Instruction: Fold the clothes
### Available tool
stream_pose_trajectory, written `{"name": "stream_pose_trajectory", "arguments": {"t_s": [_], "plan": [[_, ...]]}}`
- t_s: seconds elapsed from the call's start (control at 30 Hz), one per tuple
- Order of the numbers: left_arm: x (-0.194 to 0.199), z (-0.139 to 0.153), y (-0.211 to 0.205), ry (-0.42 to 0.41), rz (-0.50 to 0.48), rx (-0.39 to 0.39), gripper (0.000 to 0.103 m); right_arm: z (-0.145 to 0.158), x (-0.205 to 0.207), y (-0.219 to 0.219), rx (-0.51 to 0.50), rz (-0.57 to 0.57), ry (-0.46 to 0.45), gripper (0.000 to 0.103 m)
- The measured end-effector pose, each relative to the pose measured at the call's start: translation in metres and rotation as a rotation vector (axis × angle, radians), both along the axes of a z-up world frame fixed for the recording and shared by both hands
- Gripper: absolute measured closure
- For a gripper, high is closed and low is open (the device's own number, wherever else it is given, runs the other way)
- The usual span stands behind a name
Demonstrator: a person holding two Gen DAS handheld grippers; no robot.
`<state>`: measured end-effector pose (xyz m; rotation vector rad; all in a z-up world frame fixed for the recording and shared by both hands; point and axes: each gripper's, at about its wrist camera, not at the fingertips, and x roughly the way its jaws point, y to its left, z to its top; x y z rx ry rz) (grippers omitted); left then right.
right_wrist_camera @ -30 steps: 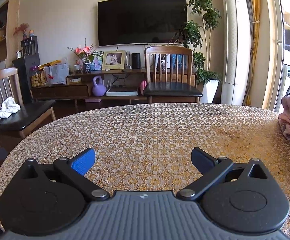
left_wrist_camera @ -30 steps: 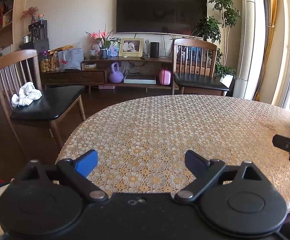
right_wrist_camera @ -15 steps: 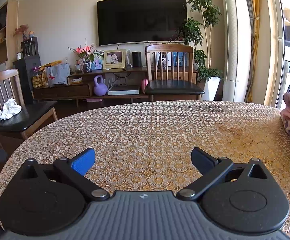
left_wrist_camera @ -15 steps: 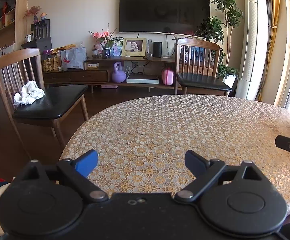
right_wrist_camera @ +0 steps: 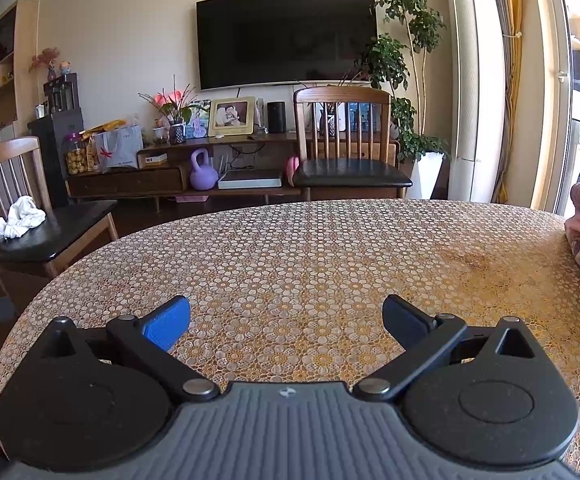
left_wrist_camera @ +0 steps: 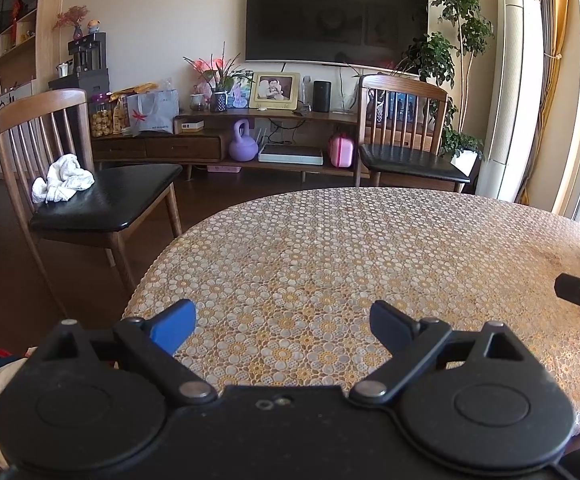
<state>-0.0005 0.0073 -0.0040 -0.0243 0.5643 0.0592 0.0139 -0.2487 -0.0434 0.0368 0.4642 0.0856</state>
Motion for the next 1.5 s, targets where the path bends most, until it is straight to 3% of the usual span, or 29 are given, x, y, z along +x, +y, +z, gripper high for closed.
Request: {"name": "stream_pose_trajectory", "arguments": {"t_s": [0.8,0.97,1.1,1.23,1.5], "plan": [[0.002,-0.005,0.008,0.003,0.011,-0.01,0.0,-0.006,0.004,0.0,0.025,-0.002,0.024,0.0],[0.0,-0.006,0.021,-0.008,0.04,0.002,0.0,-0.005,0.007,0.012,0.034,0.062,0.013,0.0],[-0.003,-0.008,0.046,-0.025,0.092,-0.006,0.0,0.003,0.009,0.036,0.005,0.122,0.003,0.0],[-0.006,-0.01,0.079,-0.023,0.154,-0.043,0.0,0.009,0.016,0.058,0.038,0.152,0.007,0.0],[-0.011,-0.013,0.153,-0.03,0.282,0.0,0.0,0.017,0.032,0.138,0.041,0.319,-0.046,0.0]]}}
